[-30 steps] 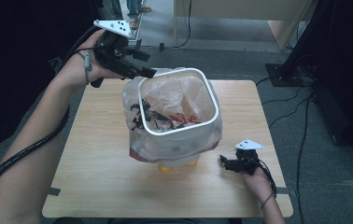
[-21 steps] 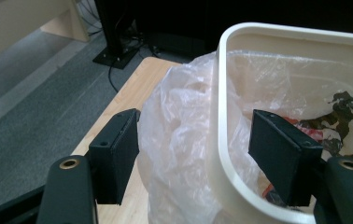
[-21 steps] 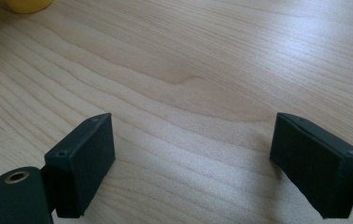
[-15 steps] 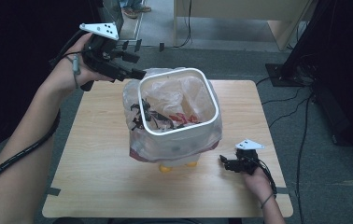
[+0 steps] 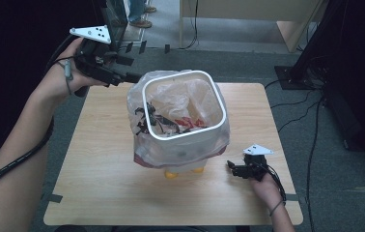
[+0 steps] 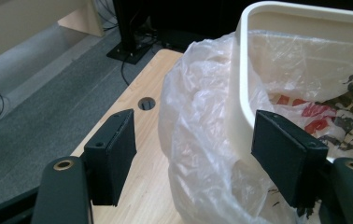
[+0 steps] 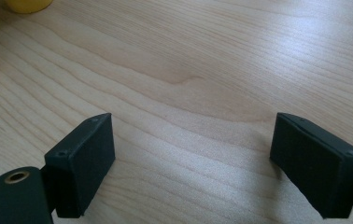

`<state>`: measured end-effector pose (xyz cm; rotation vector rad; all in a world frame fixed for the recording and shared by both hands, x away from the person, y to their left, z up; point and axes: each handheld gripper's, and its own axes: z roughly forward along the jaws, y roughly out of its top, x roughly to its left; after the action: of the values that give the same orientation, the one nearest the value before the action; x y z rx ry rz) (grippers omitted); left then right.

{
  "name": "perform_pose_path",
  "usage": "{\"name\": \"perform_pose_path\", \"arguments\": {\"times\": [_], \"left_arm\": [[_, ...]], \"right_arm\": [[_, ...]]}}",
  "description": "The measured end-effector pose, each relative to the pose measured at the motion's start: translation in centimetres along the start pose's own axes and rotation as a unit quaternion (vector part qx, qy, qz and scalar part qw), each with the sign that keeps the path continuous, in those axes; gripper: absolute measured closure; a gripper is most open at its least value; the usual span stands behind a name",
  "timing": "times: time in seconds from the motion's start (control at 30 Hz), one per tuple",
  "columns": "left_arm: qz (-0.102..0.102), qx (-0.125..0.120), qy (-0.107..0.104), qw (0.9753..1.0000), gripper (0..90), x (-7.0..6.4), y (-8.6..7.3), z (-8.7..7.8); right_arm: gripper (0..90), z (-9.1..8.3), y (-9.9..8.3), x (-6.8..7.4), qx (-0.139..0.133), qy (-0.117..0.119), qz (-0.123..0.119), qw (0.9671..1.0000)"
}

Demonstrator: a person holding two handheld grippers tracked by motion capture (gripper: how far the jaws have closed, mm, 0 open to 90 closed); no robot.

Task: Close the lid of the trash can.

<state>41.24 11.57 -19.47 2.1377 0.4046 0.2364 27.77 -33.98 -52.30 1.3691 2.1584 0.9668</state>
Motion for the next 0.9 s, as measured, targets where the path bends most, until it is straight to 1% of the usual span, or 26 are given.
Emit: {"name": "perform_pose_path", "arguments": {"times": [0.33,0.53,0.7,0.9], "left_arm": [[-0.002,0.005,0.01,0.9999,29.7,0.4,-1.6,-0.2],[-0.012,0.003,0.016,0.9998,29.5,0.7,-2.8,-0.4],[-0.017,-0.006,0.021,0.9996,29.5,1.0,-3.8,-0.6],[-0.017,-0.006,0.027,0.9995,29.0,1.2,-5.2,-0.4]], "right_arm": [[13.8,0.0,0.0,0.0,0.0,0.0,0.0,1.0],[13.8,0.0,0.0,0.0,0.0,0.0,0.0,1.0],[13.8,0.0,0.0,0.0,0.0,0.0,0.0,1.0],[13.8,0.0,0.0,0.0,0.0,0.0,0.0,1.0]]}}
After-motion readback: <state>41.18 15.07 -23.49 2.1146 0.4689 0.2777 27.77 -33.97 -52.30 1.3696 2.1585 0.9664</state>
